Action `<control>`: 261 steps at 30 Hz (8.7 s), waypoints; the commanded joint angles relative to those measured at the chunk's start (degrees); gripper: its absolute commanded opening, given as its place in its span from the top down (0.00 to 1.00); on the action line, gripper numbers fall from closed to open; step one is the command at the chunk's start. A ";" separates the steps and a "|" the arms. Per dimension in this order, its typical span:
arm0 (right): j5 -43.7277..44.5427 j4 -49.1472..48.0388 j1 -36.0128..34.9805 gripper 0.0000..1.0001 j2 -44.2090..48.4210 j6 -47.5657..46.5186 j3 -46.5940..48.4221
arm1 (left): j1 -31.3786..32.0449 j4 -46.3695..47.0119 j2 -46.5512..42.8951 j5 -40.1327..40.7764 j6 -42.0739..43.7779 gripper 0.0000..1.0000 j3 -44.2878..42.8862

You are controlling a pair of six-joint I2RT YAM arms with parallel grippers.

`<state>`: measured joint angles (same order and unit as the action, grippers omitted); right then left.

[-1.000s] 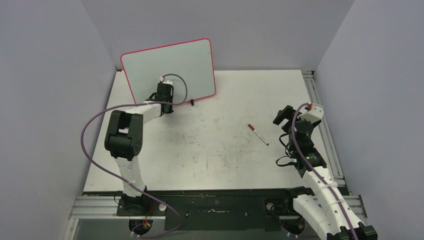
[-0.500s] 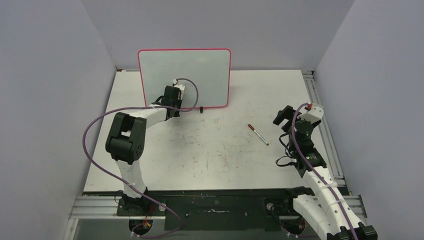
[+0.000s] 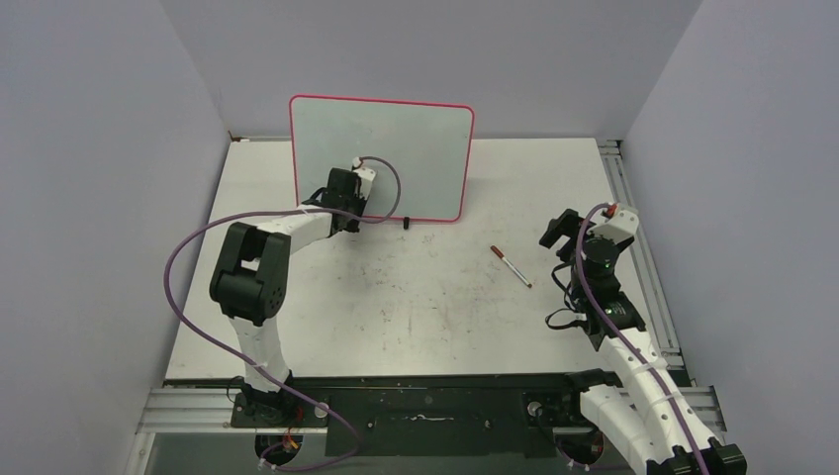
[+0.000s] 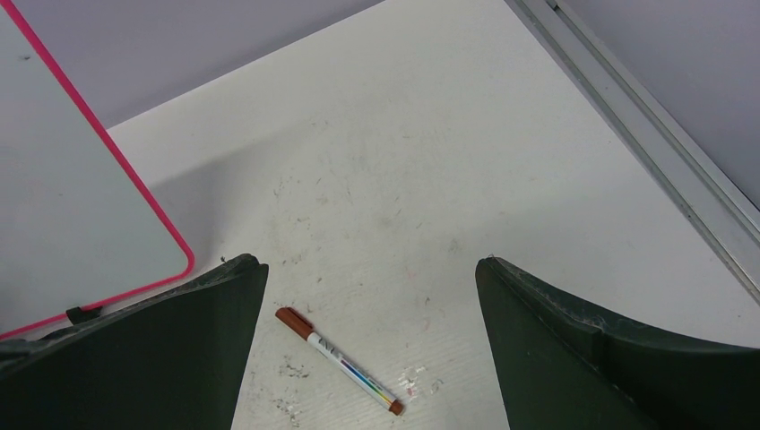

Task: Write a sentence on the whiteboard
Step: Move the whiteboard to the center of the board, then open the whiteboard marker at the center of the board.

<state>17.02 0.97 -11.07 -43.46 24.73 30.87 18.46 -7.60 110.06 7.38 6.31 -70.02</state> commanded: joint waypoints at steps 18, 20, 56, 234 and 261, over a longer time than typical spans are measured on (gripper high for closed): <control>-1.36 -1.32 -0.14 0.10 -2.36 -0.65 2.53 | 6.16 -9.66 3.15 -2.94 5.05 1.00 -6.10; -1.54 -1.32 -0.18 0.10 -2.62 -0.65 2.61 | 6.68 -11.30 3.76 -1.94 4.42 1.00 -6.70; -3.57 -1.32 -0.27 0.10 -5.20 0.37 2.18 | 15.42 -21.26 0.33 -2.05 -19.18 0.95 -0.67; -76.67 2.82 -29.01 0.51 -29.15 5.04 17.55 | 33.84 -16.66 -51.64 -26.03 10.57 1.00 24.51; -76.40 1.96 -31.21 0.68 -31.79 4.00 17.29 | 34.01 -17.90 -49.53 -27.84 10.66 1.00 23.70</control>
<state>-57.89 7.38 -41.76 -75.33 29.06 46.87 52.40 -25.91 60.31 -18.72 16.19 -43.44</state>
